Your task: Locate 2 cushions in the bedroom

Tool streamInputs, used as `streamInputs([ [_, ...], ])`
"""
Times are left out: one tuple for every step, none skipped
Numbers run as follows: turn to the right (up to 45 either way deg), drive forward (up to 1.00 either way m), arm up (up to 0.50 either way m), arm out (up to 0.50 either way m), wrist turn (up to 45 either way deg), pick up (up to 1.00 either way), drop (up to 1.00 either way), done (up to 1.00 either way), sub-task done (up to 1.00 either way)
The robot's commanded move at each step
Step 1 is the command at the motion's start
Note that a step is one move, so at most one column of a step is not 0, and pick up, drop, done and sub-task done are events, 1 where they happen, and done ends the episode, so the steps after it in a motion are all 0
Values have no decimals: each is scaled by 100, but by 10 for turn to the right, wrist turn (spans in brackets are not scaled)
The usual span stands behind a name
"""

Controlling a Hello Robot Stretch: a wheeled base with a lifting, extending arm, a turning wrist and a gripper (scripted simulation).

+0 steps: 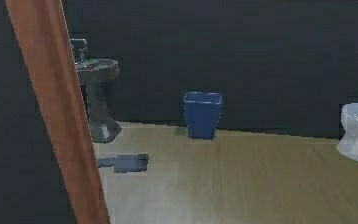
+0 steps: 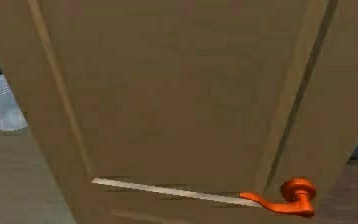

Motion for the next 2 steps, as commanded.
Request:
streamInputs([
  [300, 0, 0, 0, 0, 0, 0, 0, 0],
  [0, 95, 0, 0, 0, 0, 0, 0, 0],
])
